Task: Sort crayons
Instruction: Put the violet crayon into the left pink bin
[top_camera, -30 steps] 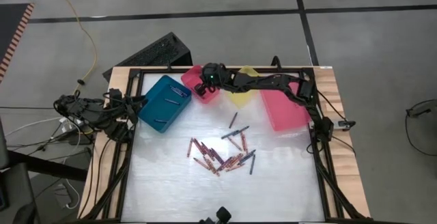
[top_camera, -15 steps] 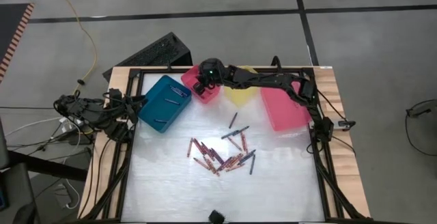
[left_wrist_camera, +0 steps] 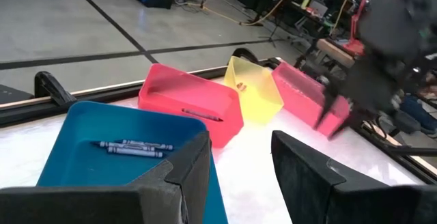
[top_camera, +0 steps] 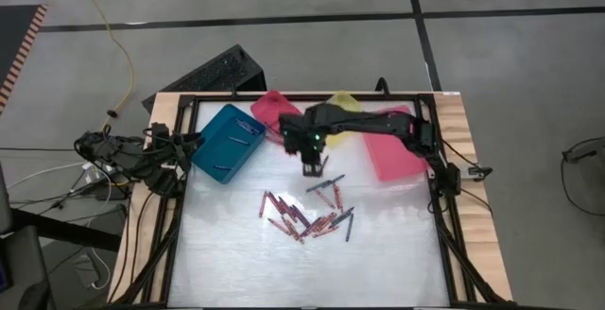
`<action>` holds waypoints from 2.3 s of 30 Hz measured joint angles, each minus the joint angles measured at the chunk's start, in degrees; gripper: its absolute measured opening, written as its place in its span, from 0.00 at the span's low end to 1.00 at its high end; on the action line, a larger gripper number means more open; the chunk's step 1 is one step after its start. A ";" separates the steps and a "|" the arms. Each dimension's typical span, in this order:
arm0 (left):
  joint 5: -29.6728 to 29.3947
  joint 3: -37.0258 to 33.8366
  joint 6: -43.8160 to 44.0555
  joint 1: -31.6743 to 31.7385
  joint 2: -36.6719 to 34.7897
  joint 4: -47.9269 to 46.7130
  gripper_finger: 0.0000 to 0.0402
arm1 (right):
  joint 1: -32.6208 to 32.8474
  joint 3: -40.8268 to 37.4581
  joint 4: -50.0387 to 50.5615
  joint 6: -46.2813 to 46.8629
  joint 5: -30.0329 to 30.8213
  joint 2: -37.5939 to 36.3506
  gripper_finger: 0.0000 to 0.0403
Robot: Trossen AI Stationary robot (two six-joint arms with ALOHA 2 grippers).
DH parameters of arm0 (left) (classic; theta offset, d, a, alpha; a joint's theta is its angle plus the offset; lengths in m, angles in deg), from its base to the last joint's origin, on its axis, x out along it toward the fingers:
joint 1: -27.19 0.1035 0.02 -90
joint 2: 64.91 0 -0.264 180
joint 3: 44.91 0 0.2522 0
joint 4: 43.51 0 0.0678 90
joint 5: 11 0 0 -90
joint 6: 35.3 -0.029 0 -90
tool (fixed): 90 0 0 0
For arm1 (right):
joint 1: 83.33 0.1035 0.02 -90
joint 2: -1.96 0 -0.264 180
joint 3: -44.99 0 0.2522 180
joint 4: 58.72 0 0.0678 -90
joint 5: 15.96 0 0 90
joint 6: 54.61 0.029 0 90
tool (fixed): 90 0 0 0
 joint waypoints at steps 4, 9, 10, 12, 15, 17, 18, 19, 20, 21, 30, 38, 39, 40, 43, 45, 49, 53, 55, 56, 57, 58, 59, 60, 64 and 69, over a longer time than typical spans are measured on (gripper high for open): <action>-0.28 0.00 0.00 -0.01 0.00 0.00 0.36 | 2.12 -5.97 0.81 -0.72 0.03 -0.13 0.29; -0.33 0.00 0.00 0.00 0.00 0.00 0.36 | 2.95 -13.91 -3.32 -2.02 2.47 -0.46 0.29; -0.34 0.00 0.00 0.00 0.00 0.00 0.36 | 3.19 -15.57 -5.31 -2.77 3.23 -0.46 0.29; -0.34 0.00 0.00 0.00 0.00 0.00 0.36 | 3.41 -18.66 -9.01 -4.00 4.19 -0.46 0.29; -0.34 0.00 0.00 0.00 0.00 0.00 0.36 | 3.81 -21.06 -11.26 -5.43 6.01 -0.44 0.29; -0.41 0.00 0.00 0.00 0.00 0.00 0.36 | 3.94 -21.26 -11.15 -6.58 7.55 -0.44 0.29; -0.45 0.00 0.00 -0.02 0.00 0.00 0.36 | 4.08 -21.48 -11.41 -7.59 7.73 -0.44 0.29; -0.47 0.00 0.00 0.00 0.00 0.00 0.36 | 3.90 -21.85 -11.55 -8.62 7.82 -0.44 0.29; -0.47 0.00 0.00 -0.01 0.00 0.00 0.36 | 3.61 -22.09 -11.55 -9.51 7.82 -0.44 0.29; -0.47 0.00 0.00 -0.01 0.00 0.00 0.36 | 3.24 -22.48 -11.74 -10.09 7.84 -0.63 0.29; -2.68 0.00 0.00 -0.02 -0.04 0.00 0.36 | 0.00 -28.02 -20.54 -11.08 8.06 -4.52 0.29; -1.46 0.00 0.02 0.00 -0.02 -0.03 0.36 | -0.12 -28.50 -23.24 -15.49 7.81 -4.44 0.29; -1.29 0.00 0.02 0.00 -0.02 -0.04 0.36 | -0.12 -28.77 -23.42 -15.63 7.80 -4.33 0.29; -1.22 0.00 0.02 0.00 -0.02 -0.04 0.36 | -0.12 -29.05 -23.55 -15.66 7.80 -4.22 0.29; -1.22 0.00 0.00 0.00 -0.02 -0.07 0.36 | -0.10 -29.85 -23.88 -15.56 7.61 -4.17 0.29; -1.22 0.00 0.00 0.00 -0.02 -0.04 0.36 | -0.12 -30.86 -25.55 -15.52 7.61 -4.17 0.29; -1.22 0.00 0.00 0.00 -0.02 -0.07 0.36 | -0.12 -33.38 -28.66 -14.64 7.93 -4.35 0.29; -1.22 0.00 0.01 -0.01 -0.02 -0.11 0.36 | -0.09 -36.59 -33.67 -11.74 8.06 -4.43 0.29; -1.24 0.00 0.01 0.00 -0.02 -0.07 0.36 | 0.24 -37.24 -34.90 -9.70 8.59 -4.40 0.28; -1.24 0.00 0.01 -0.01 -0.02 -0.10 0.36 | 0.41 -37.50 -35.32 -8.72 9.45 -4.38 0.27; -1.24 0.00 0.00 0.00 -0.02 -0.07 0.36 | 0.69 -37.61 -35.49 -7.79 10.62 -4.33 0.26; -1.24 0.00 0.00 0.00 -0.02 -0.09 0.36 | 0.96 -37.63 -35.55 -7.03 11.73 -4.33 0.24; -1.24 0.00 0.02 0.00 -0.02 -0.09 0.36 | 1.24 -37.66 -35.65 -6.29 12.51 -4.31 0.21; -1.24 0.00 0.00 0.00 -0.02 -0.07 0.36 | 1.54 -37.66 -35.74 -5.67 13.27 -4.28 0.18; -1.24 0.00 0.01 0.00 -0.02 -0.08 0.36 | 1.94 -37.66 -36.21 -3.30 14.34 -4.26 0.05; -1.26 0.00 0.02 0.00 -0.02 -0.09 0.36 | 2.75 -37.53 -38.72 0.84 14.90 -4.15 0.02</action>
